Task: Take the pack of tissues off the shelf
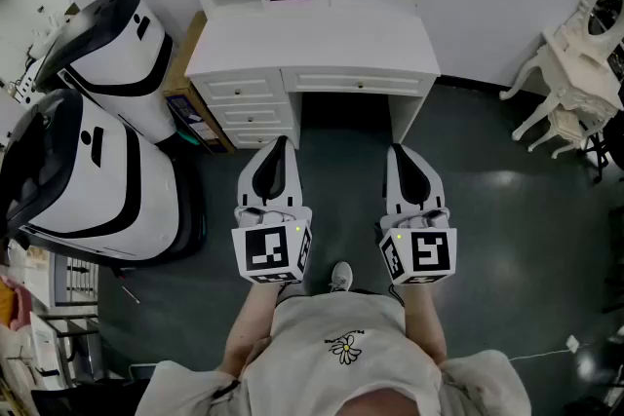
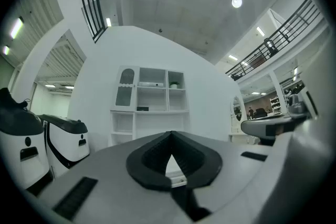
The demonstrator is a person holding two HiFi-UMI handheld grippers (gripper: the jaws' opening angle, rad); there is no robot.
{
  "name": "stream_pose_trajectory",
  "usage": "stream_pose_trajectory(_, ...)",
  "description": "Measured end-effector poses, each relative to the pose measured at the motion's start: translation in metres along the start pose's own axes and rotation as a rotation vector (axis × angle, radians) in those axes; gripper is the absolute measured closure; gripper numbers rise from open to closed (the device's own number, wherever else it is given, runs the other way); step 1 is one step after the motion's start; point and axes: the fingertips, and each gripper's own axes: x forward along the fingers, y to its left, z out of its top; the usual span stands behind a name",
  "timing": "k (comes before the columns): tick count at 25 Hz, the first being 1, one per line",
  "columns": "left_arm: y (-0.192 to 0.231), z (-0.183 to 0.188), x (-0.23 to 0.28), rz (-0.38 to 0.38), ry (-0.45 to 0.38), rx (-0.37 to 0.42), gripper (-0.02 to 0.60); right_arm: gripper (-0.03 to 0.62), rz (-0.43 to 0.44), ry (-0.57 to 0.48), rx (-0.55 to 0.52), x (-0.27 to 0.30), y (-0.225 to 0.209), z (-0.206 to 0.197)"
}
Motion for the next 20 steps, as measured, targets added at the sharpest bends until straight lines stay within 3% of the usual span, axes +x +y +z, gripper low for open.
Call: stream_pose_trajectory(20,-0.004,-0.019,0.049,0.042,0.014,-0.024,0.583,0.592,0.025,0.012,0.032,0.037,-0.038,-0.025)
